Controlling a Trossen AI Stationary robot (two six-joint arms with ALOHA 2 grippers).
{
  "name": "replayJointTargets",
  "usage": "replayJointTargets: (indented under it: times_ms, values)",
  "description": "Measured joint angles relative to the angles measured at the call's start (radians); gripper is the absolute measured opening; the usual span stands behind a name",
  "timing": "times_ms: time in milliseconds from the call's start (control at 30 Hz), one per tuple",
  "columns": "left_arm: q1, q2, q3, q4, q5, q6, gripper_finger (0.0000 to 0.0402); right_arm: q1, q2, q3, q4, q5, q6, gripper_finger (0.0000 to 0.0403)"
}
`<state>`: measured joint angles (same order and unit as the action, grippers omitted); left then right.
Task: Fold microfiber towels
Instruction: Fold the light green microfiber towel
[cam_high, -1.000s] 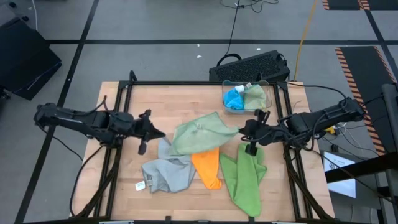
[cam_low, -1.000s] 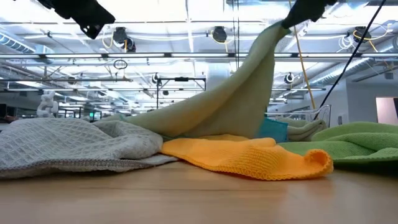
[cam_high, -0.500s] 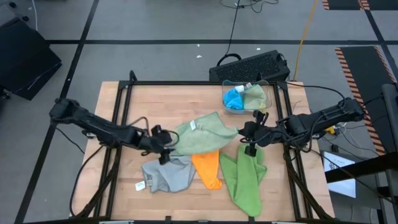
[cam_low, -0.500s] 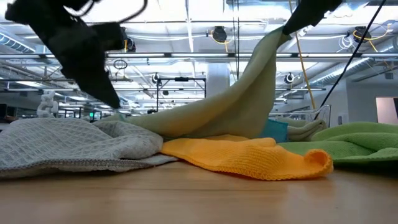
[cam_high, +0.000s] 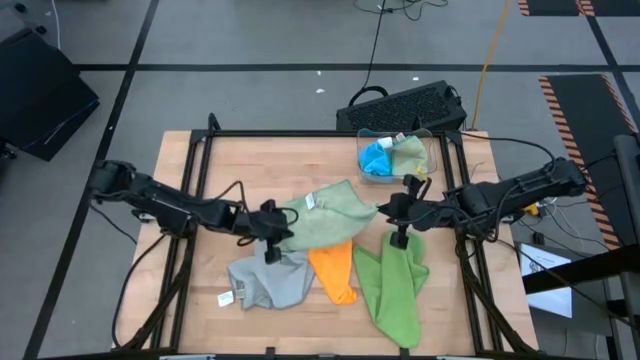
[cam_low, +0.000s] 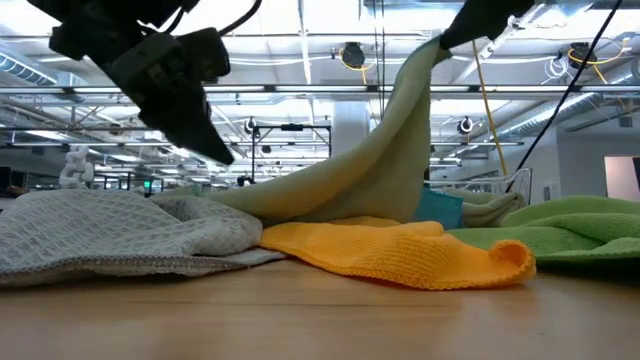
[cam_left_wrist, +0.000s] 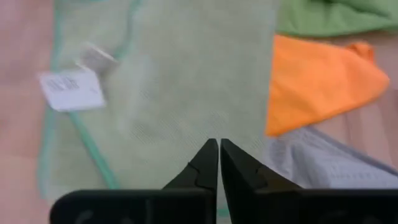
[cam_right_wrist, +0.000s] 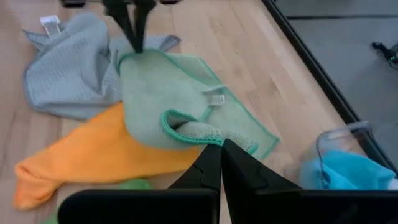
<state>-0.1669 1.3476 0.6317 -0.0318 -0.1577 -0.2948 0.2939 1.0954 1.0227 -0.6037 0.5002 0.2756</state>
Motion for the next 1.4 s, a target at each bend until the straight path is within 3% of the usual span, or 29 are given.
replayJointTargets:
  times_ms: [167,367,500,667,767,867,1033,1067,1400]
  values:
    - [0.063,-0.078,0.001,-0.055,0.007,0.047,0.0007,0.0,0.0,-0.055,0.106,-0.002,-0.028,0.0]
    - [0.081,-0.094,0.0,-0.222,0.034,-0.105,0.0036,0.0,0.0,-0.085,0.146,-0.004,-0.012,0.0]
    - [0.047,-0.037,-0.002,-0.264,0.039,-0.209,0.0102,0.0,0.001,-0.087,0.161,-0.004,-0.016,0.0]
    - [0.015,0.049,0.0,-0.183,0.022,-0.273,0.0203,0.0,0.001,-0.087,0.182,-0.003,-0.034,0.0]
    - [0.016,0.102,0.0,-0.101,0.036,-0.223,0.0228,0.0,0.001,-0.087,0.182,-0.003,-0.038,0.0]
    - [0.016,0.143,0.0,-0.036,0.05,-0.145,0.0195,0.0,0.0,-0.087,0.182,-0.004,-0.043,0.0]
    - [0.034,0.129,0.0,-0.004,0.077,-0.074,0.0037,-0.001,0.001,-0.087,0.182,-0.003,-0.051,0.0]
    - [0.041,0.116,0.0,-0.005,0.08,-0.063,0.002,-0.001,0.001,-0.087,0.182,-0.003,-0.053,0.0]
    - [0.074,-0.101,0.0,-0.169,0.08,0.093,0.0004,-0.012,0.0,-0.087,0.211,-0.003,-0.073,0.0]
